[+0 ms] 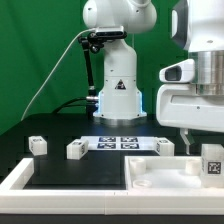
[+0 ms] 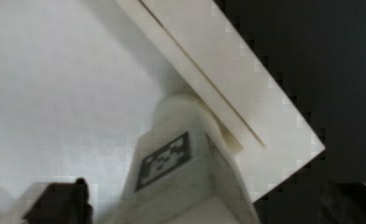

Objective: Assemble one leg

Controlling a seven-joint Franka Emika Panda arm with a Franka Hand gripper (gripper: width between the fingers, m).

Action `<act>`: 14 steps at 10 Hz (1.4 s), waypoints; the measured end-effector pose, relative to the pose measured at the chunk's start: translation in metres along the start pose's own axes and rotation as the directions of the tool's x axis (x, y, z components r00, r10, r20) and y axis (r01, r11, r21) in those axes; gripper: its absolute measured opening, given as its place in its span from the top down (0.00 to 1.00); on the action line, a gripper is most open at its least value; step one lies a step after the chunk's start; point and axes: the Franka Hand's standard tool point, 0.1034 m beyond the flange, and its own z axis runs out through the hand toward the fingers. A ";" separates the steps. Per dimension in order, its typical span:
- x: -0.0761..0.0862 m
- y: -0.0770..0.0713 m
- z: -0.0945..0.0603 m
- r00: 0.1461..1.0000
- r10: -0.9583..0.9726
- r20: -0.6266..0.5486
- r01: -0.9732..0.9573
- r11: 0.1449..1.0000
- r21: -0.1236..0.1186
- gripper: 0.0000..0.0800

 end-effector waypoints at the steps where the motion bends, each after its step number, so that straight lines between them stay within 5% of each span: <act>1: 0.002 0.002 0.000 0.991 -0.134 -0.002 0.134 0.991 -0.004 0.19; 6: 0.005 0.003 0.000 0.924 -0.382 -0.022 0.382 0.924 -0.029 0.22; 7: 0.005 0.003 0.000 0.924 -0.382 -0.022 0.381 0.924 -0.029 0.45; 8: 0.005 0.003 0.000 0.924 -0.382 -0.022 0.381 0.924 -0.029 0.45; 9: 0.005 0.003 0.000 0.924 -0.382 -0.022 0.381 0.924 -0.029 0.64; 14: 0.005 0.004 0.000 0.985 -0.168 -0.035 0.167 0.986 -0.019 0.64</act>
Offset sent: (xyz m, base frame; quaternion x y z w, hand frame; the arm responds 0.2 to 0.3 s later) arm -0.0031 0.0065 0.0014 -0.0115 0.0233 -0.2187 0.9755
